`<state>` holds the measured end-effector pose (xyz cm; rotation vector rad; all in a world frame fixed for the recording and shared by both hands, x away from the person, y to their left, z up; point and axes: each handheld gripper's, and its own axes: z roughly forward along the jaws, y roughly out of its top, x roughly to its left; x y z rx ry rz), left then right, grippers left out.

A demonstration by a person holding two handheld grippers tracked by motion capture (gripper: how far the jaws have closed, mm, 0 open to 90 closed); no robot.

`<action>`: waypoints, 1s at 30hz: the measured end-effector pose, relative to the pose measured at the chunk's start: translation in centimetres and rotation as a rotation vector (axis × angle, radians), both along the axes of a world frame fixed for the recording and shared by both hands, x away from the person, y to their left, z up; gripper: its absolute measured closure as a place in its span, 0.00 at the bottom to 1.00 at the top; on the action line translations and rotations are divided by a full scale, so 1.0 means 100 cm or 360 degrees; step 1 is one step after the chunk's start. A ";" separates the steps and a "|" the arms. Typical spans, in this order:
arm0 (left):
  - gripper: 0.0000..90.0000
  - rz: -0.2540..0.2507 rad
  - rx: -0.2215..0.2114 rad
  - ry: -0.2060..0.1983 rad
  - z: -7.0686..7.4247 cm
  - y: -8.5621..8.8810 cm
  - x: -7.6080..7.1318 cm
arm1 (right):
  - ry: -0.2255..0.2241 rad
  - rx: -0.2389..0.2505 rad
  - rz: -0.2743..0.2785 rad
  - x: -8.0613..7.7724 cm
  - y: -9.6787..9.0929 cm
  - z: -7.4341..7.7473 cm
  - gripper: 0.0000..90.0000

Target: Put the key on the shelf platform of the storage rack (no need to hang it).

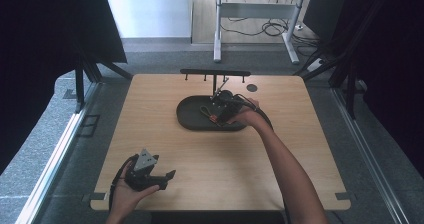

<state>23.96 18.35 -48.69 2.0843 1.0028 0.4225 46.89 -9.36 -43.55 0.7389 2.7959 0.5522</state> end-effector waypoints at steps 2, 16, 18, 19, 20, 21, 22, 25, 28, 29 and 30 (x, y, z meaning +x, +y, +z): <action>0.23 0.0005 -0.0001 0.0000 -0.001 0.000 0.000 | -0.0006 0.0011 -0.0005 -0.004 -0.004 0.000 0.58; 0.23 0.0031 0.0013 -0.0013 0.000 0.001 -0.007 | -0.0089 0.0192 -0.0075 -0.055 -0.061 0.004 0.57; 0.23 0.0028 0.0023 -0.0010 0.000 0.001 -0.008 | -0.0095 0.0213 -0.0101 -0.064 -0.070 0.003 0.57; 0.23 0.0031 0.0019 -0.0012 0.000 0.000 -0.008 | -0.0092 0.0231 -0.0113 -0.068 -0.076 0.001 0.57; 0.23 0.0029 0.0023 -0.0015 0.000 -0.001 -0.009 | -0.0091 0.0238 -0.0128 -0.072 -0.079 0.000 0.57; 0.23 0.0029 0.0023 -0.0015 0.000 -0.001 -0.009 | -0.0095 0.0260 -0.0132 -0.077 -0.086 -0.003 0.57; 0.23 0.0031 0.0025 -0.0016 0.000 -0.001 -0.009 | -0.0092 0.0272 -0.0140 -0.081 -0.090 -0.005 0.56; 0.23 0.0034 0.0027 -0.0016 0.000 -0.001 -0.009 | -0.0093 0.0314 -0.0167 -0.096 -0.105 -0.014 0.56; 0.23 0.0037 0.0030 -0.0015 0.000 -0.001 -0.009 | -0.0107 0.0352 -0.0205 -0.111 -0.120 -0.022 0.55; 0.23 0.0037 0.0030 -0.0014 0.000 -0.001 -0.009 | -0.0107 0.0374 -0.0227 -0.117 -0.126 -0.026 0.55; 0.23 0.0036 0.0032 -0.0013 0.000 -0.001 -0.009 | -0.0108 0.0380 -0.0235 -0.121 -0.129 -0.028 0.55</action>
